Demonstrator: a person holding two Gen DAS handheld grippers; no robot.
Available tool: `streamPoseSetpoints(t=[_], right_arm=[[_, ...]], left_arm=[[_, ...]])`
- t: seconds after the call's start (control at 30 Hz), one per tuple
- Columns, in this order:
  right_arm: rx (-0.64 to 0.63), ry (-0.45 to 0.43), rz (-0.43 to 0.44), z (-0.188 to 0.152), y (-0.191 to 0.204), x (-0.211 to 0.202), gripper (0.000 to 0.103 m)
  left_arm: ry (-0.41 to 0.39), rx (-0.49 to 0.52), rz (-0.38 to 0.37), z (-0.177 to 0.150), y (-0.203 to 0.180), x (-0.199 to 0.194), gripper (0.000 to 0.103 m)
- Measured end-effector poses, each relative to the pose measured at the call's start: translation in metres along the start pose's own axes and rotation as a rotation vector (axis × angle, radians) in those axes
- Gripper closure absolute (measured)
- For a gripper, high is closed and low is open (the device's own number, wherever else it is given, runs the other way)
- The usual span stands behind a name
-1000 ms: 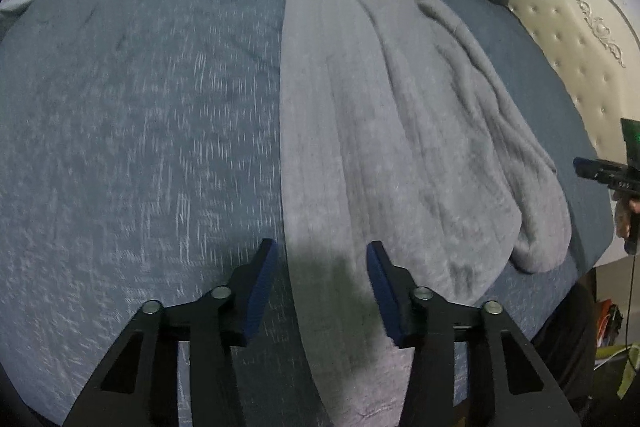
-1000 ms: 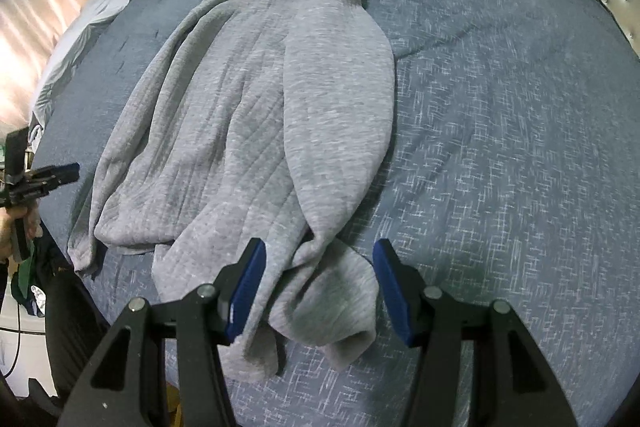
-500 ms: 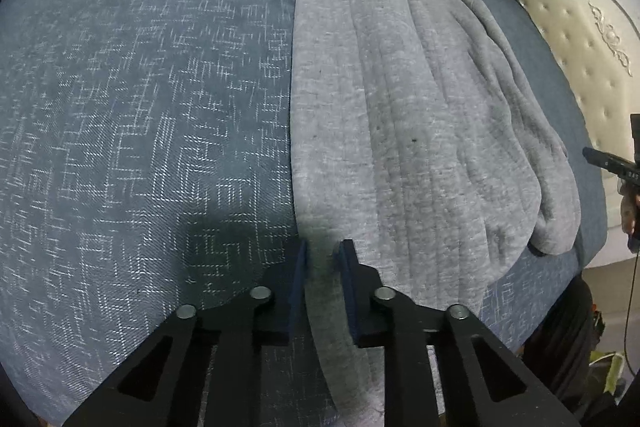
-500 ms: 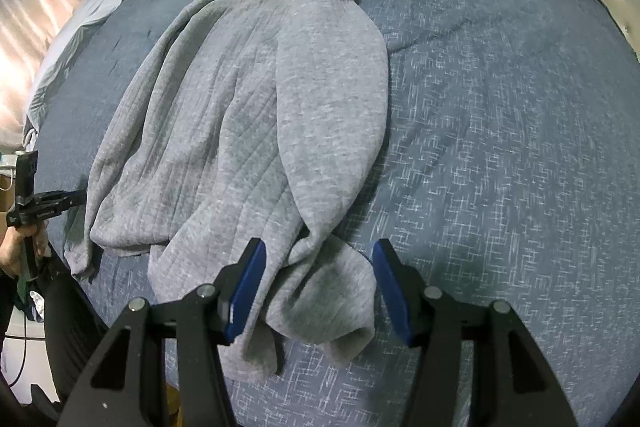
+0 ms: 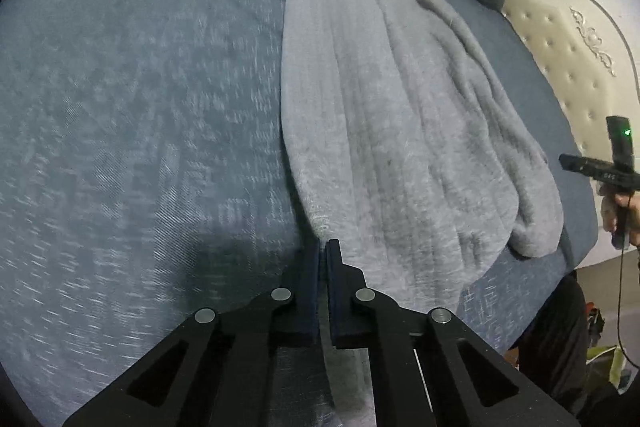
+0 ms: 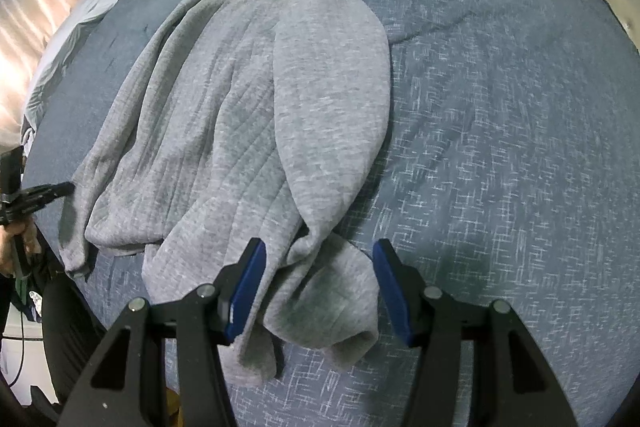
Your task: Fold clothes
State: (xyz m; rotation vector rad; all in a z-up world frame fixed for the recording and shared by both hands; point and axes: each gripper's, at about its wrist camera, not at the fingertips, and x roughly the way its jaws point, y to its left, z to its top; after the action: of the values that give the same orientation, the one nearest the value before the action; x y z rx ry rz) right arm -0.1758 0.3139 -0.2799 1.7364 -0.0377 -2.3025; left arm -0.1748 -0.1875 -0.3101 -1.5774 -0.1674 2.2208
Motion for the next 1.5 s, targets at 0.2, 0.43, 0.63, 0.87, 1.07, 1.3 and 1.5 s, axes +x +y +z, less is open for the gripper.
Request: streamPoseSetpoints(t=[0.2, 0.43, 0.63, 0.87, 1.07, 1.3, 1.5], right_arm=[[0.012, -0.016, -0.002, 0.001, -0.003, -0.005, 0.046], [0.016, -0.012, -0.01, 0.0, -0.004, -0.004, 0.046], [0.017, -0.008, -0.026, 0.002, -0.008, -0.004, 0.046], [0.029, -0.011, -0.037, 0.004, -0.015, -0.002, 0.046], [0.056, -0.001, -0.048, 0.001, -0.027, 0.006, 0.046], [0.097, 0.008, -0.042, 0.002, -0.036, 0.017, 0.046], [0.104, 0.016, -0.01, 0.001, -0.037, 0.027, 0.046]], left_arm=[[-0.049, -0.004, 0.065, 0.023, 0.022, -0.032, 0.1], [-0.09, -0.042, 0.136, 0.054, 0.053, -0.06, 0.1], [-0.114, -0.074, 0.181, 0.073, 0.083, -0.092, 0.1], [-0.16, -0.102, 0.236, 0.091, 0.113, -0.111, 0.1], [-0.183, -0.094, 0.296, 0.114, 0.136, -0.128, 0.1], [-0.188, -0.107, 0.365, 0.151, 0.159, -0.127, 0.1], [-0.179, -0.149, 0.403, 0.169, 0.181, -0.112, 0.1]])
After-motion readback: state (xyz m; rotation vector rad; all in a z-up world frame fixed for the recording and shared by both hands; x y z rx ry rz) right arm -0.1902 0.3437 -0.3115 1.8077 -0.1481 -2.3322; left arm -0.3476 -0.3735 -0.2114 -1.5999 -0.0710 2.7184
